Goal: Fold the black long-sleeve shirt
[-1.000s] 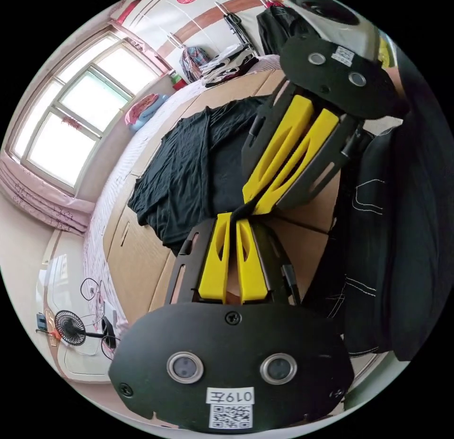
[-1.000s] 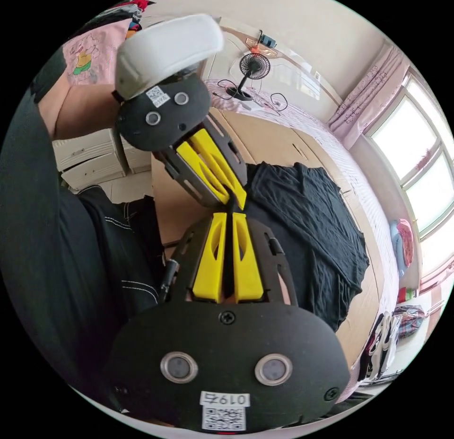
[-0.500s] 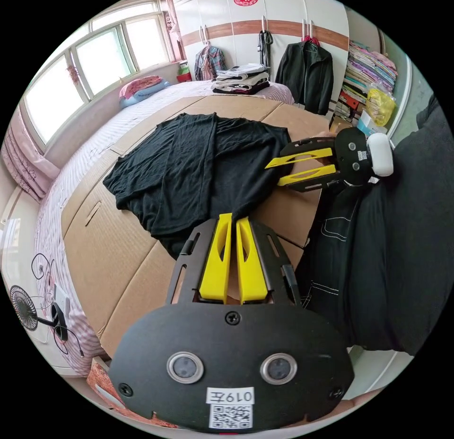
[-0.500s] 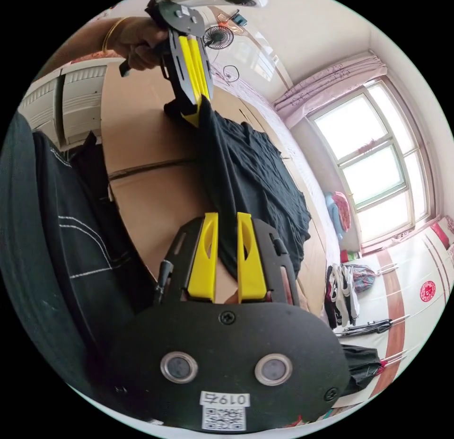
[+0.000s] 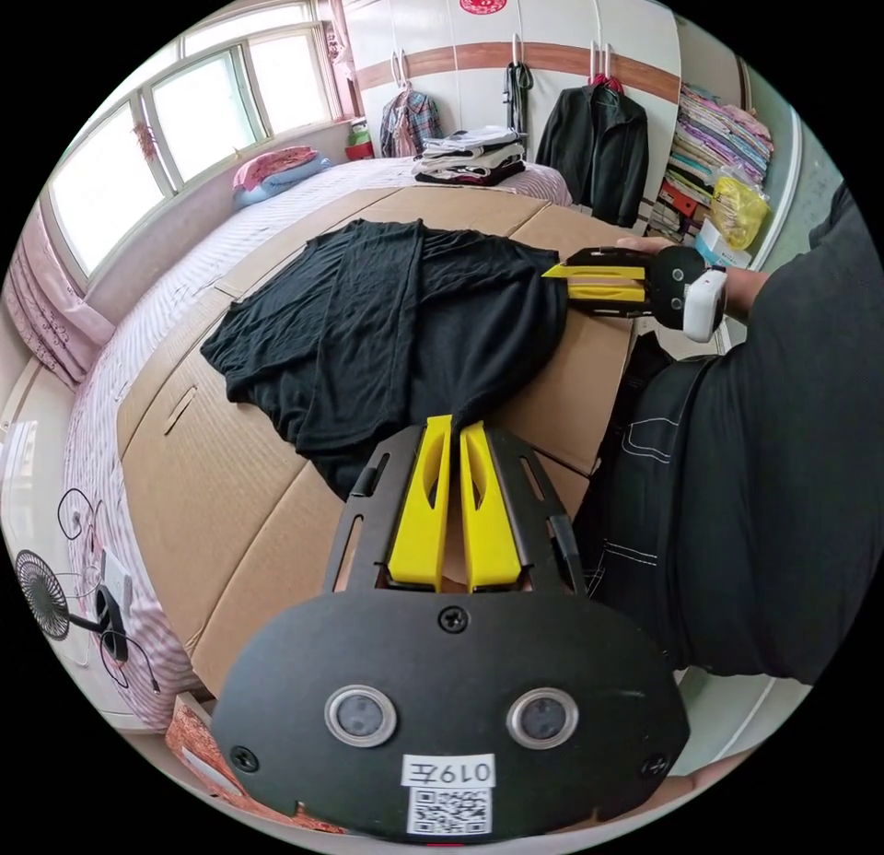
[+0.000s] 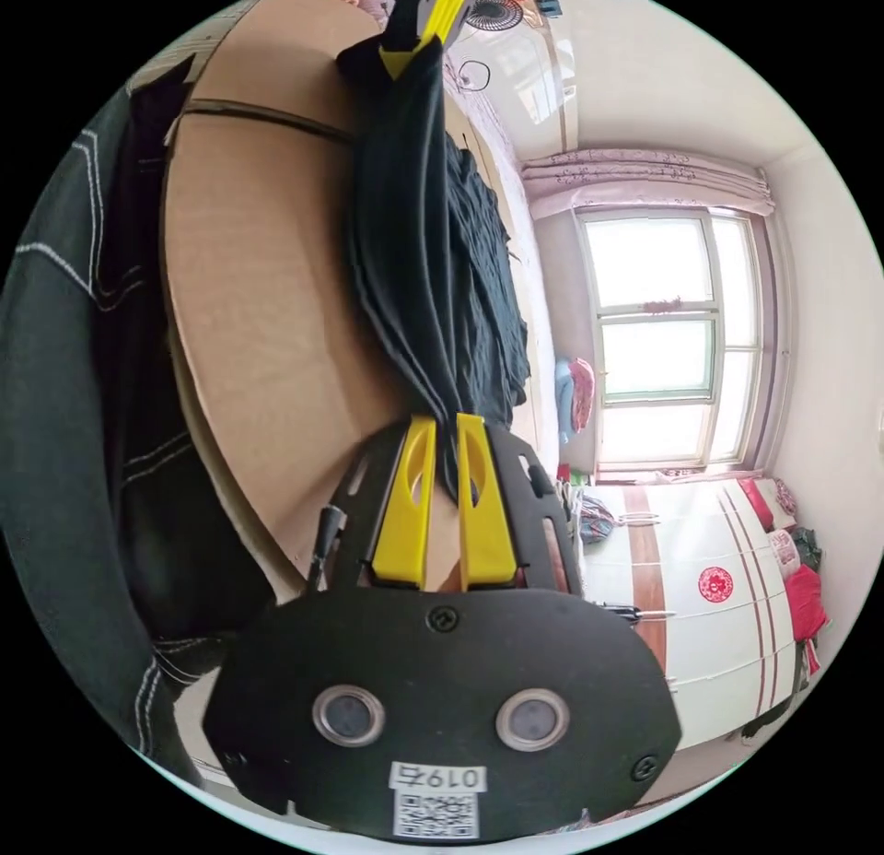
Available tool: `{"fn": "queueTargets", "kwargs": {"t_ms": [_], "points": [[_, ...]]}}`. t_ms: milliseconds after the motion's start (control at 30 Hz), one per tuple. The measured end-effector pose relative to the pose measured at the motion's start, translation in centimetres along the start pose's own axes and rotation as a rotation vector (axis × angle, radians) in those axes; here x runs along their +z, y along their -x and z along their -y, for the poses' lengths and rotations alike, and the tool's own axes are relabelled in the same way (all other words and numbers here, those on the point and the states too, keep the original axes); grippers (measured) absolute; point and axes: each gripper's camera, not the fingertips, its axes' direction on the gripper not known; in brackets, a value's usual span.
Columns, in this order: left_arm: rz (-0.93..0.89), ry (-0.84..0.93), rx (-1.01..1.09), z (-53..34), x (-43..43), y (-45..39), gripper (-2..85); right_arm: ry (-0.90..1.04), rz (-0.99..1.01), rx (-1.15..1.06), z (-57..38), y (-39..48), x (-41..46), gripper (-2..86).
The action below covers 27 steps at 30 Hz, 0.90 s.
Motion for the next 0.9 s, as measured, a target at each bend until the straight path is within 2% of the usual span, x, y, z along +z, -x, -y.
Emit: {"fn": "queueTargets", "kwargs": {"t_ms": [267, 567, 900], "points": [[0.011, 0.007, 0.007, 0.9, 1.0, 1.3, 0.7, 0.013, -0.002, -0.027, 0.4, -0.8, 2.2, -0.3], [0.141, 0.019, 0.02, 2.4, 2.4, 2.0, 0.5, -0.02, 0.107, 0.147, -1.5, -6.4, 4.8, -0.8], [0.138, 0.055, 0.105, 4.7, 3.2, 2.8, 0.7, -0.076, 0.278, 0.159, -2.7, -10.9, 8.7, -0.8]]}}
